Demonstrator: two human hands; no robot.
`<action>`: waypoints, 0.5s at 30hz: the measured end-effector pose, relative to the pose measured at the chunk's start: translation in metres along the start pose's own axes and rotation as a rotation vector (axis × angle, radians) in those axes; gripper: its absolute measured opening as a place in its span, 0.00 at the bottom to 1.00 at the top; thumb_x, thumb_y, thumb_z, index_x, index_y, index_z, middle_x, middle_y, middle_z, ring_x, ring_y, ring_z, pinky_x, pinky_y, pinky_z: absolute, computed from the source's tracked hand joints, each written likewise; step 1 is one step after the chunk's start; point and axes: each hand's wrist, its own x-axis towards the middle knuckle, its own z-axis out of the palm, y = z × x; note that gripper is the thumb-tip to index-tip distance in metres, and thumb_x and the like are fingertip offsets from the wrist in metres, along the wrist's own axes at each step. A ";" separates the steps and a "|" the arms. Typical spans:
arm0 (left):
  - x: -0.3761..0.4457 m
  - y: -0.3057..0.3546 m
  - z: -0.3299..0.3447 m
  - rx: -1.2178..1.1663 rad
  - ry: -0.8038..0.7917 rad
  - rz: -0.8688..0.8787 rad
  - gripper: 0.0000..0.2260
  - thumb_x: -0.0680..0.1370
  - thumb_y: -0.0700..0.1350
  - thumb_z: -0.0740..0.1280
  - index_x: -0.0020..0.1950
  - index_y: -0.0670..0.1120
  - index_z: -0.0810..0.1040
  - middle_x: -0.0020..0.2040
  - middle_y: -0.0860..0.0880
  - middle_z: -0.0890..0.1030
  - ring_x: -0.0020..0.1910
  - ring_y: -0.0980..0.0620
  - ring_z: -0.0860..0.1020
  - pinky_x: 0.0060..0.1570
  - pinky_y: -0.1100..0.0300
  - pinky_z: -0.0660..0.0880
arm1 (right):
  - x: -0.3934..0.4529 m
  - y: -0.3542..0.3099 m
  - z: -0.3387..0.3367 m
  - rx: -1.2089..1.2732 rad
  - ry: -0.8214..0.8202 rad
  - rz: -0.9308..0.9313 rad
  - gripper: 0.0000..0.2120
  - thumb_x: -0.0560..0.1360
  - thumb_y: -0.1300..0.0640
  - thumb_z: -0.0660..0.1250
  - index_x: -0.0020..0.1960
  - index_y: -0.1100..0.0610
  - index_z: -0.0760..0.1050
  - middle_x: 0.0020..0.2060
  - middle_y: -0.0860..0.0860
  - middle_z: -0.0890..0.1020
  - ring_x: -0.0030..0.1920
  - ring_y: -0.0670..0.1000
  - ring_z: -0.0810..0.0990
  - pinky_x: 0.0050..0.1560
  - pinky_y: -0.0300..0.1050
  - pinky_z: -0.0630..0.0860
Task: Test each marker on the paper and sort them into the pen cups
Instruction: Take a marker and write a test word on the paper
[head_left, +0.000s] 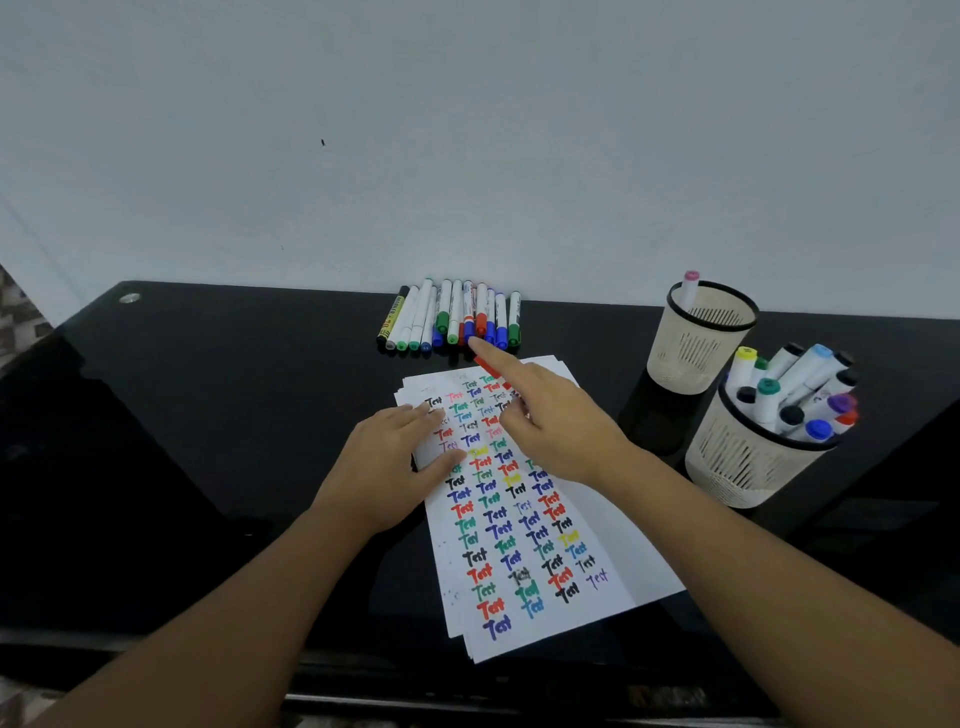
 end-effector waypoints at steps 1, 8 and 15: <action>0.000 -0.001 0.000 0.000 0.002 0.005 0.31 0.78 0.69 0.60 0.75 0.53 0.72 0.75 0.52 0.72 0.75 0.52 0.67 0.75 0.50 0.63 | -0.001 0.001 0.000 0.036 0.006 0.022 0.32 0.84 0.54 0.56 0.80 0.29 0.49 0.43 0.49 0.78 0.37 0.48 0.76 0.38 0.47 0.74; 0.002 0.000 0.000 0.006 0.000 -0.006 0.31 0.78 0.70 0.61 0.75 0.53 0.74 0.75 0.52 0.72 0.75 0.52 0.67 0.75 0.51 0.63 | -0.008 0.000 0.002 0.181 0.028 0.097 0.23 0.85 0.54 0.58 0.74 0.33 0.57 0.43 0.50 0.83 0.30 0.48 0.77 0.29 0.46 0.75; -0.001 0.001 -0.001 0.013 0.007 -0.013 0.29 0.78 0.67 0.62 0.74 0.53 0.74 0.75 0.53 0.72 0.75 0.53 0.66 0.74 0.54 0.60 | -0.004 -0.003 -0.010 0.300 0.068 0.177 0.20 0.87 0.57 0.52 0.72 0.40 0.70 0.50 0.49 0.81 0.46 0.46 0.85 0.46 0.51 0.83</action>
